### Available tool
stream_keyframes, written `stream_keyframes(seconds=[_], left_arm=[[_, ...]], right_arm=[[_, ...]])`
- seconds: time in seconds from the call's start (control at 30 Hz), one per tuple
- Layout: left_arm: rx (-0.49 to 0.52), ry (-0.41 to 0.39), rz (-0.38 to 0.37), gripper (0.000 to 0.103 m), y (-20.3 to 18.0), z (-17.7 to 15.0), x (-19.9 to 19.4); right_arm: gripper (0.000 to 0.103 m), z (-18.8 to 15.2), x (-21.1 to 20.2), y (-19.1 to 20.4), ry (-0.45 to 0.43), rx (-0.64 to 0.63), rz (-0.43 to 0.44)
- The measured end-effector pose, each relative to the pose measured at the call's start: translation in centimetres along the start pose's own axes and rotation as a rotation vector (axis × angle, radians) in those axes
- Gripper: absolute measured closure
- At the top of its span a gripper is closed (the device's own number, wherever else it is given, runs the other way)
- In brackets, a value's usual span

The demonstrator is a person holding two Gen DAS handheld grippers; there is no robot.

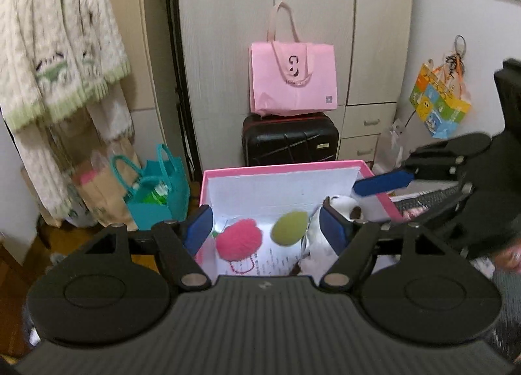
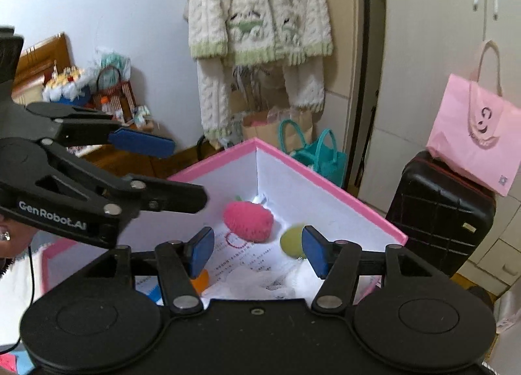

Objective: Organize soft objects
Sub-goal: 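Open both grippers to drop the strawberry and green sponge into the box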

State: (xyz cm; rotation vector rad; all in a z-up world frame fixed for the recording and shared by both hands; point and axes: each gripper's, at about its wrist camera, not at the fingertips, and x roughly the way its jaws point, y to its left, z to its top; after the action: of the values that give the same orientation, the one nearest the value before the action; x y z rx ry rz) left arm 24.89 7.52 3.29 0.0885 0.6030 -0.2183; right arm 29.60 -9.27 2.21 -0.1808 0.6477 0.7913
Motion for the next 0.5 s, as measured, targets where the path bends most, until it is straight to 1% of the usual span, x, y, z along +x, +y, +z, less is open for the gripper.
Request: stream_keyframes(seconds=[0.1, 0.27, 0.4, 0.5], left_arm=[[0.020, 0.016, -0.032, 0.031, -0.5, -0.1, -2.3], [0.023, 0.056, -0.133, 0.031, -1.4, -0.2, -5.9], [0.047, 0.060, -0.167, 0.031, -2.5, -0.5, -8.7], [0.059, 0.066, -0.214, 0.030, -3.3, -0.8, -10.6]], right_arm=[[0.038, 0.1, -2.3, 0.3, -0.024, 0.033, 0.004], [0.038, -0.3, -6.5, 1.6, -0.063, 0.053, -0.008], [0.038, -1.0, -9.6, 2.9, -0.080, 0.060, 0.001], [0.038, -1.7, -12.0, 4.0, -0.086, 0.059, 0.003]])
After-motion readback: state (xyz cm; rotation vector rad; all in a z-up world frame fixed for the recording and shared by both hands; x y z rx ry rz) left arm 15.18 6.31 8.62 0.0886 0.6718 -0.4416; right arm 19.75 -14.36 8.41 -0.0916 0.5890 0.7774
